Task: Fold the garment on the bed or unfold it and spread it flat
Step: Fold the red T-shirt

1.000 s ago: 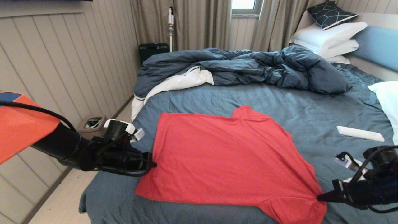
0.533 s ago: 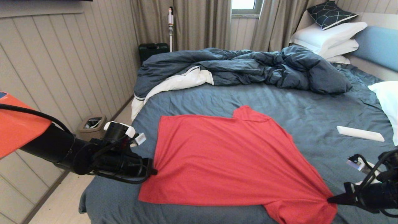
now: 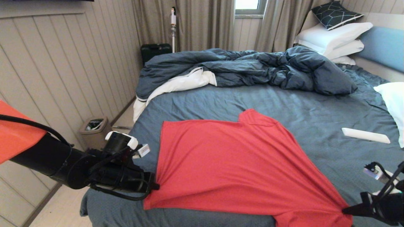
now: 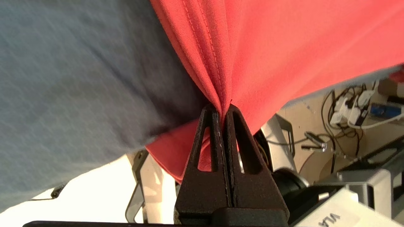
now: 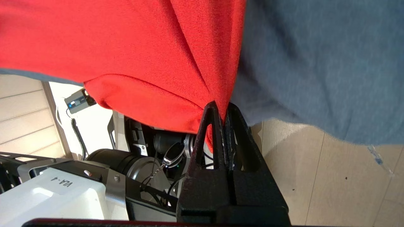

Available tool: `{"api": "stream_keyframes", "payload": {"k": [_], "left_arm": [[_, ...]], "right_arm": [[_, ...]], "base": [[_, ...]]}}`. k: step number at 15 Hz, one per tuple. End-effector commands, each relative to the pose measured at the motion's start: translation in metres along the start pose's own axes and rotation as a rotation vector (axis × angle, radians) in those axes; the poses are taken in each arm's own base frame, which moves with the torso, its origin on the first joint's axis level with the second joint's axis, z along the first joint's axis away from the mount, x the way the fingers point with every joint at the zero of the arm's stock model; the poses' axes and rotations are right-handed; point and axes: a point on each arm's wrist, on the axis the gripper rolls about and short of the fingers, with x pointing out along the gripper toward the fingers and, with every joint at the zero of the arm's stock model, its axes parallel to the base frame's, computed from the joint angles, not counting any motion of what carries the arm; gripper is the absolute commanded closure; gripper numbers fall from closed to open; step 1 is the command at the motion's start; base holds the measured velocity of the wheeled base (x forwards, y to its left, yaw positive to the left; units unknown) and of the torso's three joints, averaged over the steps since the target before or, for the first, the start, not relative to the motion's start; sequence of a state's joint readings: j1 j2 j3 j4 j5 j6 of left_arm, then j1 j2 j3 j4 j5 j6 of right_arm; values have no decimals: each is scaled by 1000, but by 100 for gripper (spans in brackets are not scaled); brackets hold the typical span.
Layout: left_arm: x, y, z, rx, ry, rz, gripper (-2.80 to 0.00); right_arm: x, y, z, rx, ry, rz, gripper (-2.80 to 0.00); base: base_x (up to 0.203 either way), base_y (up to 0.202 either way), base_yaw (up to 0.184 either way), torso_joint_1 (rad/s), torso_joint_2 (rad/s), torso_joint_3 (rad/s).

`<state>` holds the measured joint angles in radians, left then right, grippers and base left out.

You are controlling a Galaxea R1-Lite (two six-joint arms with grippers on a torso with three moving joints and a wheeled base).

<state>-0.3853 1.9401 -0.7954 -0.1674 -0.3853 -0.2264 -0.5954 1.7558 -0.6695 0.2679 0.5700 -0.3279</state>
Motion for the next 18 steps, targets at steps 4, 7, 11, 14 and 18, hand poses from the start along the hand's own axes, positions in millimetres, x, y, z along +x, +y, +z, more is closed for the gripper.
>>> {"api": "stream_keyframes", "payload": {"k": [4,7,11,14,18], "left_arm": [[-22,-8,-5,26,14,-1,0],[-35,-14,-5,48,15,-2,0],[-49,-17,14,57,-55,-5,0],[-47,-10,41,35,-73,-20,0],[-14,7,64,4,-50,-15,0]], "right_arm": [[-20,13,-12,-17,-18,-7,0],[-36,26,-19,-37,-30,-11,0],[-51,34,-3,-75,-74,1,0],[-51,27,24,-68,-75,27,0],[-23,7,60,-31,-22,62,0]], "base": [[0,0,0,0,0,0],[0,0,0,0,0,0],[0,0,0,0,0,0],[0,0,0,0,0,0],[0,0,0,0,0,0]]}}
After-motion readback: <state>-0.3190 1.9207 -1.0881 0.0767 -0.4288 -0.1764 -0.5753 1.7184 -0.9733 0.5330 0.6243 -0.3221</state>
